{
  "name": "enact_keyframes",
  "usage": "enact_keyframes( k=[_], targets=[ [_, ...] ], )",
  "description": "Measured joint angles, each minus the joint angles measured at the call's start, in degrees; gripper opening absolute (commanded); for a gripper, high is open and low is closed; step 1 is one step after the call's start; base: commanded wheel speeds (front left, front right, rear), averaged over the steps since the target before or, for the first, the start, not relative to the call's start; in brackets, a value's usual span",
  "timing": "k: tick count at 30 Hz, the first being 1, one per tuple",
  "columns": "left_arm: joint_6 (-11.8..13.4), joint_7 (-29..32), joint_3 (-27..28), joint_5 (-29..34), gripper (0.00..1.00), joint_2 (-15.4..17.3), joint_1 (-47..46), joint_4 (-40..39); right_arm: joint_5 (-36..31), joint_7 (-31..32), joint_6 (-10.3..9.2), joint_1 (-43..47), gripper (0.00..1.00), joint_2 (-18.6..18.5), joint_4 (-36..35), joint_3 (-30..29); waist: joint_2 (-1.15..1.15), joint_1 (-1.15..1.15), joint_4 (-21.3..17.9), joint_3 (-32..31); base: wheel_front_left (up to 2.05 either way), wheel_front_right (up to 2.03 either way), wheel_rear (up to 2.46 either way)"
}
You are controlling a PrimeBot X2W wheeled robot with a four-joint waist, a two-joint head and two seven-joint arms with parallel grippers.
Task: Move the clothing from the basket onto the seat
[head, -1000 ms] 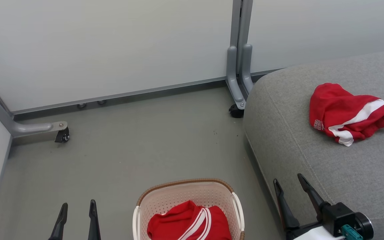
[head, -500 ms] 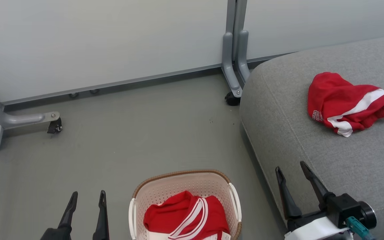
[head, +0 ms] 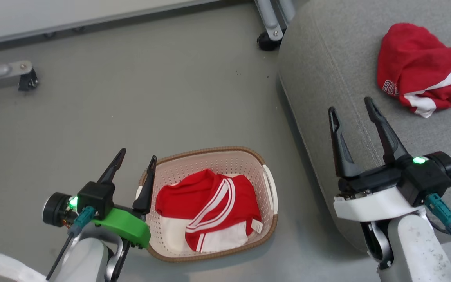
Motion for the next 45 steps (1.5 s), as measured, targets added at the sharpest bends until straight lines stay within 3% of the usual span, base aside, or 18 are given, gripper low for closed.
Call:
enact_keyframes(
  k=[11, 27, 36, 45],
  targets=[
    [0.0, 0.0, -20.2, -9.2, 1.0, 5.8, -18.7, 17.4, -0.4, 0.0, 0.0, -10.1, 1.0, 0.0, -7.5, -2.1, 0.0, 0.01, -1.1, 14.8, 0.0, 0.0, 0.0],
    [0.0, 2.9, -47.0, -21.9, 1.0, 7.0, -38.0, 28.0, 1.6, 0.0, 0.0, -15.6, 1.0, 0.0, -14.5, -10.4, 0.0, 0.01, -4.0, 32.8, 0.0, 0.0, 0.0],
    [0.0, 4.0, -54.3, -25.8, 1.0, 6.5, -44.5, 31.7, 4.5, 0.0, 0.0, -16.0, 1.0, 0.0, -15.7, -10.9, 0.0, 0.0, -7.2, 39.1, 0.0, 0.0, 0.0],
    [0.0, 5.8, -56.1, -27.1, 1.0, 6.0, -48.5, 37.9, 5.7, 0.0, 0.0, -15.8, 1.0, 0.0, -16.6, -10.0, 0.0, 0.0, -11.0, 43.1, 0.0, 0.0, 0.0]
  ],
)
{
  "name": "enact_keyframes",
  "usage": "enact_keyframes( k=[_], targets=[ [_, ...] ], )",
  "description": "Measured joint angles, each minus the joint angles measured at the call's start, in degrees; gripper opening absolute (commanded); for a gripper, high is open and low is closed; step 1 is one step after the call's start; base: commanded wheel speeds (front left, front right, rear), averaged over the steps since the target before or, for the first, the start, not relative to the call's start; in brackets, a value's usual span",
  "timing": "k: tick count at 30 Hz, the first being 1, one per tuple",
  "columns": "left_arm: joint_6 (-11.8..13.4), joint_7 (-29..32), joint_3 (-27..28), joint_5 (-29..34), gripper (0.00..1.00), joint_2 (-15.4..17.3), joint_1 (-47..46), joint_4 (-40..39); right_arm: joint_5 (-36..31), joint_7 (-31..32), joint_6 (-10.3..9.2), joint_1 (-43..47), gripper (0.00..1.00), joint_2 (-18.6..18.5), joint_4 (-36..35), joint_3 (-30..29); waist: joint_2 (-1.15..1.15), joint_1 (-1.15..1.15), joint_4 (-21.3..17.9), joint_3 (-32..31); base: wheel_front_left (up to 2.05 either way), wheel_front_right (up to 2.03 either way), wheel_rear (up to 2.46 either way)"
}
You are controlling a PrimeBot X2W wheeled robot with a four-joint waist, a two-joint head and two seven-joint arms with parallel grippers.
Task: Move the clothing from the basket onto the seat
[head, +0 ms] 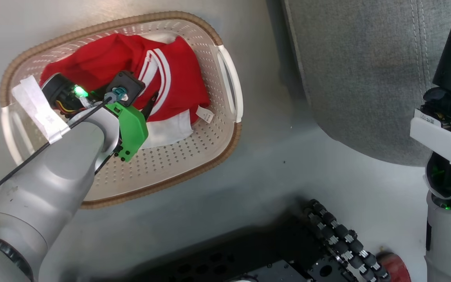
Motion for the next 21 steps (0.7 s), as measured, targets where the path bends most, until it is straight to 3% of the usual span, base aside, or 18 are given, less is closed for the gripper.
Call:
enact_keyframes(
  k=[20, 21],
  targets=[
    [0.3, -2.8, -0.8, 3.9, 1.0, -3.7, -3.3, 11.6, 0.0, 0.0, 0.0, 0.3, 1.0, 0.0, -1.0, 0.6, 0.0, 0.0, -1.6, 3.7, 0.0, 0.0, 0.0],
    [0.3, -2.9, -0.8, 4.0, 0.89, -3.9, -3.4, 11.8, 0.0, 0.0, 0.0, 0.4, 1.0, 0.0, -1.1, 0.5, 0.0, 0.0, -1.6, 3.7, 0.0, 0.0, 0.0]
  ],
)
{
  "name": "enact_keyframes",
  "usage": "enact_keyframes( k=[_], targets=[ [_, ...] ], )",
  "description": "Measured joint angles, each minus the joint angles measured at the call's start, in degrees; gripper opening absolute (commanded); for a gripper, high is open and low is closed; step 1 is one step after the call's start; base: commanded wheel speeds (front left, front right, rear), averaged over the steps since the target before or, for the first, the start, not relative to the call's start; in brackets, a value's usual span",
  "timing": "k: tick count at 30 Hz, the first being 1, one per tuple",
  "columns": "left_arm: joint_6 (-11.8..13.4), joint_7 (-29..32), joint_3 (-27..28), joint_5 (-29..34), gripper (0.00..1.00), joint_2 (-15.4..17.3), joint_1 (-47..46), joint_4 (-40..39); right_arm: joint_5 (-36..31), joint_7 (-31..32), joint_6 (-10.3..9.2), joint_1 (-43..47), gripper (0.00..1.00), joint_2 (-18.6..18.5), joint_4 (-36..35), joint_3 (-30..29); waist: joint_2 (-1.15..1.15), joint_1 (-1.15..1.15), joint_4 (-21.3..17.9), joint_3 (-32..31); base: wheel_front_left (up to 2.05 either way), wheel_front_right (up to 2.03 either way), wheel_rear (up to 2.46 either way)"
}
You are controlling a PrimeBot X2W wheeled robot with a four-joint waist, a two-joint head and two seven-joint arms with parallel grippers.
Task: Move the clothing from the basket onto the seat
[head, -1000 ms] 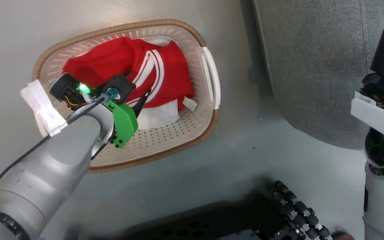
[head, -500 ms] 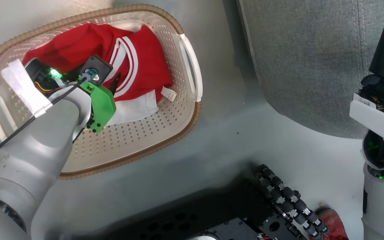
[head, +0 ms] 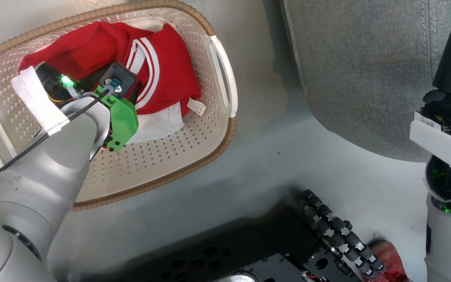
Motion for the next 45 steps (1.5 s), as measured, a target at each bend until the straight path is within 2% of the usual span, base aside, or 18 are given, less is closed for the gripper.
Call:
enact_keyframes(
  k=[1, 2, 3, 10, 14, 21, 31, 45],
  targets=[
    [0.0, -0.1, -0.1, 0.1, 0.57, -0.2, 0.0, 0.3, 0.0, 0.0, 0.0, 0.2, 1.0, 0.0, -0.1, -0.1, 0.0, 0.0, 0.0, 0.0, 0.0, 0.0, 0.0],
    [0.0, -0.2, -0.1, 0.6, 0.2, -0.4, 0.0, 0.5, 0.0, 0.0, 0.0, 0.4, 1.0, 0.0, -0.1, -0.1, 0.0, 0.0, 0.1, 0.1, 0.0, 0.0, 0.0],
    [0.0, -0.3, -0.2, 1.3, 0.0, -0.5, 0.0, 0.7, -0.2, 0.0, 0.0, 0.7, 1.0, 0.0, -0.1, -0.1, 0.0, 0.0, 0.1, 0.1, 0.0, 0.0, 0.0],
    [0.0, -2.1, -0.3, 3.1, 0.0, -0.6, -0.2, 0.7, -0.4, 0.0, 0.0, 0.7, 1.0, 0.0, 0.0, 0.0, 0.0, 0.0, 0.3, 0.2, 0.0, 0.0, 0.0],
    [0.9, -2.6, -0.1, 4.1, 0.0, 0.1, -0.4, -0.8, 0.3, 0.0, 0.0, -0.4, 1.0, 0.0, 0.3, 0.1, 0.0, 0.0, 0.2, -0.2, 0.0, 0.0, 0.0],
    [2.7, -2.8, 2.1, 4.5, 0.0, 0.4, 2.4, -8.1, 1.4, 0.0, 0.0, -1.2, 1.0, 0.0, 2.6, 0.4, 0.0, 0.0, 0.8, -3.3, 0.0, 0.0, 0.0],
    [4.6, -2.8, 8.1, 5.5, 0.0, 2.2, 11.4, -17.8, -0.7, 0.0, 0.0, 0.8, 1.0, 0.1, 6.4, 2.0, 0.0, 0.0, 3.2, -12.5, 0.0, 0.0, 0.0],
    [7.1, -2.8, 21.1, 8.2, 0.0, 1.6, 25.6, -33.3, -2.5, 0.0, 0.0, 8.5, 1.0, 0.1, 11.3, 2.2, 0.0, -0.01, 6.6, -28.8, 0.0, 0.0, 0.0]
  ],
)
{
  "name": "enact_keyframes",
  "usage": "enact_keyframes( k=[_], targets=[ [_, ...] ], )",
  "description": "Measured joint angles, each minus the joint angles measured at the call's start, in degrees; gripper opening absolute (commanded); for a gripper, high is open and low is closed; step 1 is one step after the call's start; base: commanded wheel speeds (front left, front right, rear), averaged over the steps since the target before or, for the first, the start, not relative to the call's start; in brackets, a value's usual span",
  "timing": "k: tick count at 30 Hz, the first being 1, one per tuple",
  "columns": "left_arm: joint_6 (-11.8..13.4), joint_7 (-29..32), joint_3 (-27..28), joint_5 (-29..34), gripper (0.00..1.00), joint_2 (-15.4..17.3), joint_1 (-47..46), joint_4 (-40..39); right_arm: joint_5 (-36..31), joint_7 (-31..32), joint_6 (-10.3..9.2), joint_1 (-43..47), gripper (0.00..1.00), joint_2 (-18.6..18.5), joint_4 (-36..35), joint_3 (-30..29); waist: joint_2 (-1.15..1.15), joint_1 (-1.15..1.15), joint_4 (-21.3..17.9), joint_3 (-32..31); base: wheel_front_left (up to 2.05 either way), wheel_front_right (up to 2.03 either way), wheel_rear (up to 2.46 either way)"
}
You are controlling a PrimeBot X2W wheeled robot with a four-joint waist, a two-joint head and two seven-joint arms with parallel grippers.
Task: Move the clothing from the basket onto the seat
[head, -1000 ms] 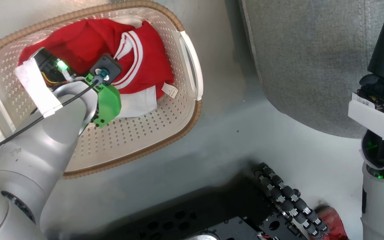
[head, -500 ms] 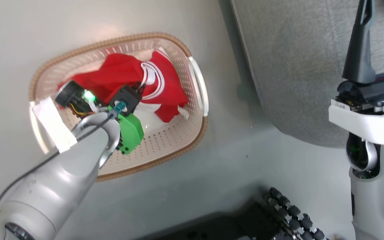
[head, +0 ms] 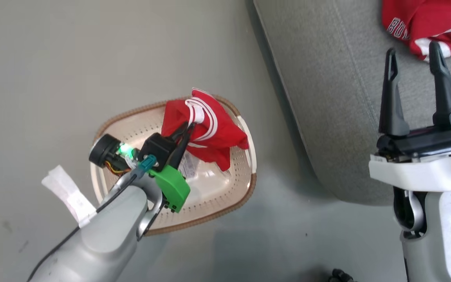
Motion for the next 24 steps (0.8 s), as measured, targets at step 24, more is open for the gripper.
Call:
enact_keyframes(
  k=[24],
  targets=[
    [1.0, 0.0, 19.3, 7.0, 0.0, -2.0, 20.5, -22.0, 1.8, 0.0, 0.0, 12.9, 1.0, 0.0, 7.6, 8.7, 0.0, -0.01, 2.5, -26.3, 0.0, 0.0, 0.0]
  ],
)
